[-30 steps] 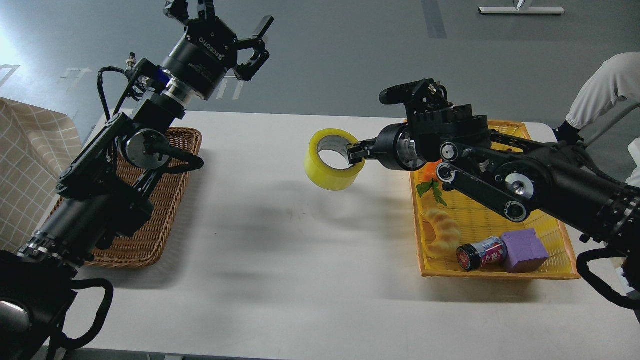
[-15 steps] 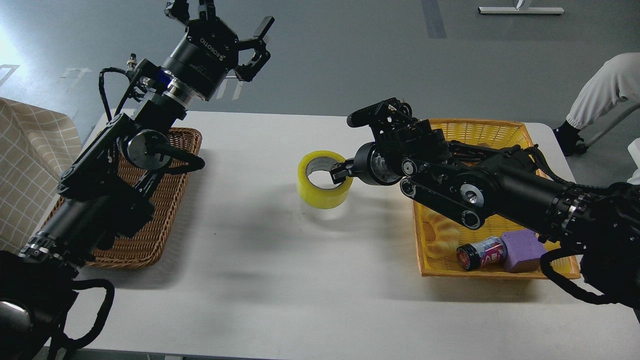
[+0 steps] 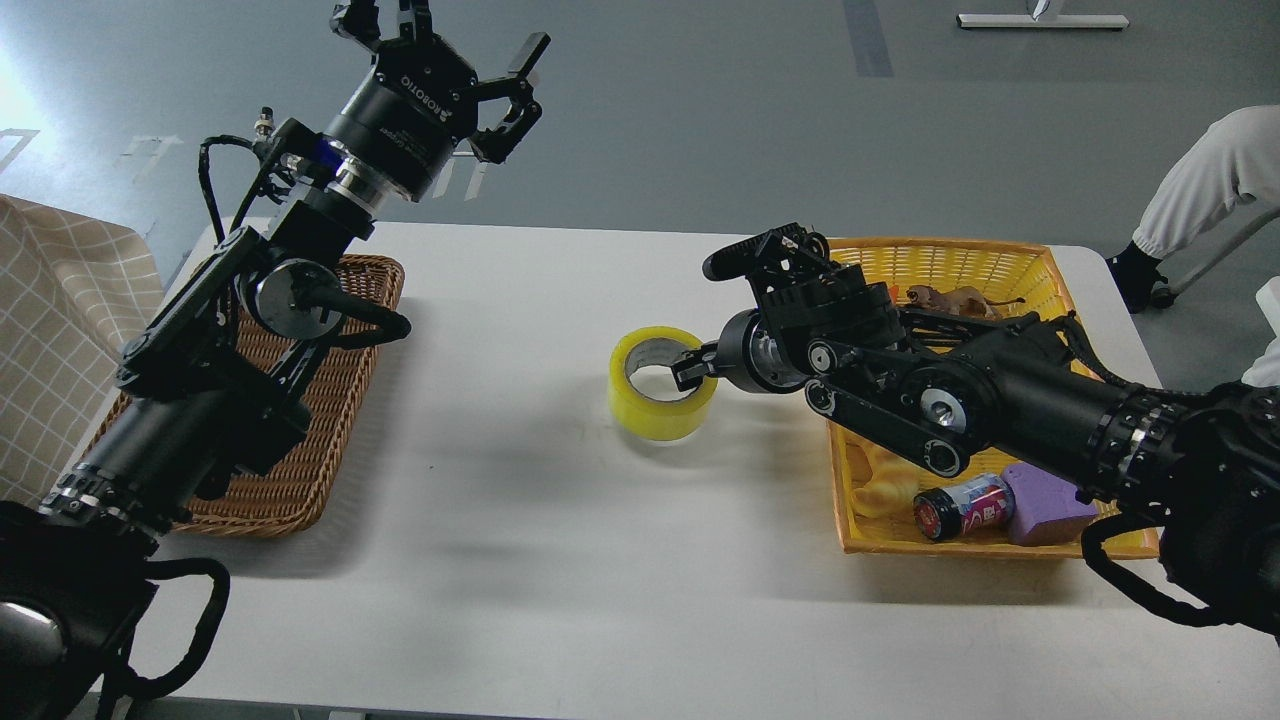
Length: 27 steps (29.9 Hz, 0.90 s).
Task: Place and transfer tape with both arms
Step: 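Set the tape roll on the table and open the right gripper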
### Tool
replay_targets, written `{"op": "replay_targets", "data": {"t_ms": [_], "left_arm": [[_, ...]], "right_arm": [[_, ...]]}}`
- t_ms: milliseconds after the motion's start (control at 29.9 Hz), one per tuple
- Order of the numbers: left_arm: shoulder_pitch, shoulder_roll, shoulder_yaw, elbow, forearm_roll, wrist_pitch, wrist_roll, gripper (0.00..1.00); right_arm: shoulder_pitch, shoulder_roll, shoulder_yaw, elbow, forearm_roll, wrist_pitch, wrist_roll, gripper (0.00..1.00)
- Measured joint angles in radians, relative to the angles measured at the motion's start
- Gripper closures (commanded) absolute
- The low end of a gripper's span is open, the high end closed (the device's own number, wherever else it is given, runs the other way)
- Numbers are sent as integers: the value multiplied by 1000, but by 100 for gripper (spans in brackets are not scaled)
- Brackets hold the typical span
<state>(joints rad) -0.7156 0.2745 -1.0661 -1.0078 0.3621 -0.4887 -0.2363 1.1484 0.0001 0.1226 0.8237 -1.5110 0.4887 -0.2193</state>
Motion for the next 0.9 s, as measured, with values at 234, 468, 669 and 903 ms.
{"op": "replay_targets", "data": {"t_ms": [234, 468, 669, 903], "left_arm": [[0, 0, 0, 0, 0, 0, -1, 2], [1, 2, 0, 0, 0, 0, -1, 2], [1, 2, 0, 0, 0, 0, -1, 2], [2, -2, 0, 0, 0, 0, -1, 2]], "right_arm": [[-16, 0, 0, 0, -2, 0, 0, 100], [-30, 0, -1, 0, -5, 0, 0, 100], [-34, 0, -1, 0, -5, 0, 0, 100], [-39, 0, 0, -1, -5, 0, 0, 78]]}}
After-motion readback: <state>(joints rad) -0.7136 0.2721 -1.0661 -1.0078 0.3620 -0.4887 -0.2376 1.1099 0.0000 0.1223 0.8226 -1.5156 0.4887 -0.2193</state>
